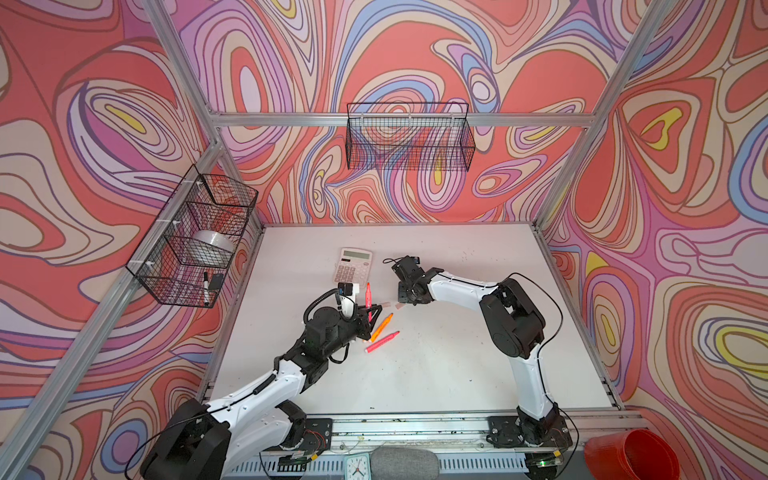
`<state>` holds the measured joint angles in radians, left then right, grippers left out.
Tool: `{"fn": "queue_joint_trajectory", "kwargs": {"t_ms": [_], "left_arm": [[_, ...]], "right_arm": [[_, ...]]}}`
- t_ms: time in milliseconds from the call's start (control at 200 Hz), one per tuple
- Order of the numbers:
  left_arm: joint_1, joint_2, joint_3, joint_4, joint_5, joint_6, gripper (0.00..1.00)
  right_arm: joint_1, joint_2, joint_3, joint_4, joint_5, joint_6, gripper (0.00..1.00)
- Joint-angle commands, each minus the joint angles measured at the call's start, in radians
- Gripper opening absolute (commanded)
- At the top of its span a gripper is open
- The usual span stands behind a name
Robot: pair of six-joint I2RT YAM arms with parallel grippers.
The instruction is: Insert the pens into the pen caps
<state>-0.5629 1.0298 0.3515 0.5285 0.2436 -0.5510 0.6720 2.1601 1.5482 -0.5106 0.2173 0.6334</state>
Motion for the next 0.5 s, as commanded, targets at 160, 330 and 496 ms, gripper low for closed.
{"fn": "queue_joint_trajectory", "kwargs": {"t_ms": [160,330,496], "left_arm": [[0.002,-0.005,-0.006,0.042,0.005,-0.004,0.00],[0.002,-0.002,-0.006,0.043,0.006,-0.003,0.00],[0.003,-0.008,-0.005,0.038,0.003,0.001,0.00]], "right_arm": [[0.017,0.075,0.046,-0.090,-0.026,-0.020,0.52],[0.017,0.023,0.076,-0.114,-0.023,-0.026,0.60],[0.026,-0.031,-0.002,-0.083,-0.026,0.012,0.65]]}}
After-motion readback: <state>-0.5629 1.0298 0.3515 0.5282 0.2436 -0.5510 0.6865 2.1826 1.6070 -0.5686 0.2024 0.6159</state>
